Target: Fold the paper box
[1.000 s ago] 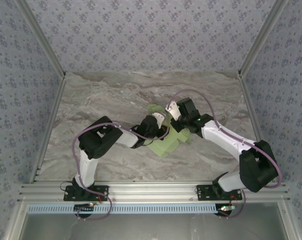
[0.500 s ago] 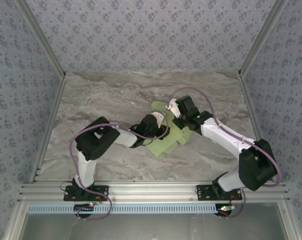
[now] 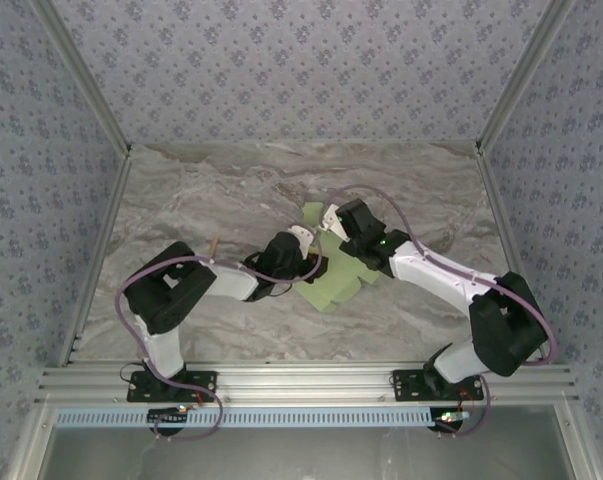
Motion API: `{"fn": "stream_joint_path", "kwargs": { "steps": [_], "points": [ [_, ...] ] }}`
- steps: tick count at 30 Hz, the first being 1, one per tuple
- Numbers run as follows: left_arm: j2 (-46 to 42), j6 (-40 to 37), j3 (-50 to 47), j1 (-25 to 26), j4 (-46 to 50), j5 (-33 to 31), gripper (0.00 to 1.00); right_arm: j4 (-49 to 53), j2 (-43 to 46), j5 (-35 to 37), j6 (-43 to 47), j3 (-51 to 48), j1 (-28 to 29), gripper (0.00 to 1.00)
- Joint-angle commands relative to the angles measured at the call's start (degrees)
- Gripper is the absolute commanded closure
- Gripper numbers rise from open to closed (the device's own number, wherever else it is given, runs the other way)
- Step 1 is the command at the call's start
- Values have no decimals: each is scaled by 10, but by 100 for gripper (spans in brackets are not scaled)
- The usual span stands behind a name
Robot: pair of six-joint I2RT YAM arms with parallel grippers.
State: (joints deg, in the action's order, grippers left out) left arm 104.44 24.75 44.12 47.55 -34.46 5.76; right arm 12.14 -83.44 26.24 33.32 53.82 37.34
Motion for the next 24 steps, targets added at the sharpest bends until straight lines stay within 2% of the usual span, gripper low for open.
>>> {"fn": "stream_joint_path", "kwargs": {
  "steps": [1, 10, 17, 24],
  "points": [
    [-47, 12, -26, -10, 17, -19, 66, -72, 2, 23, 75, -32, 9, 100],
    [-148, 22, -67, -50, 94, -60, 65, -250, 14, -8, 233, -114, 9, 100],
    [-191, 32, -76, -75, 131, -94, 65, -314, 0, -2, 292, -130, 15, 100],
    [-173, 20, -70, -82, 111, -40, 65, -344, 0, -6, 300, -134, 15, 100]
  ]
}}
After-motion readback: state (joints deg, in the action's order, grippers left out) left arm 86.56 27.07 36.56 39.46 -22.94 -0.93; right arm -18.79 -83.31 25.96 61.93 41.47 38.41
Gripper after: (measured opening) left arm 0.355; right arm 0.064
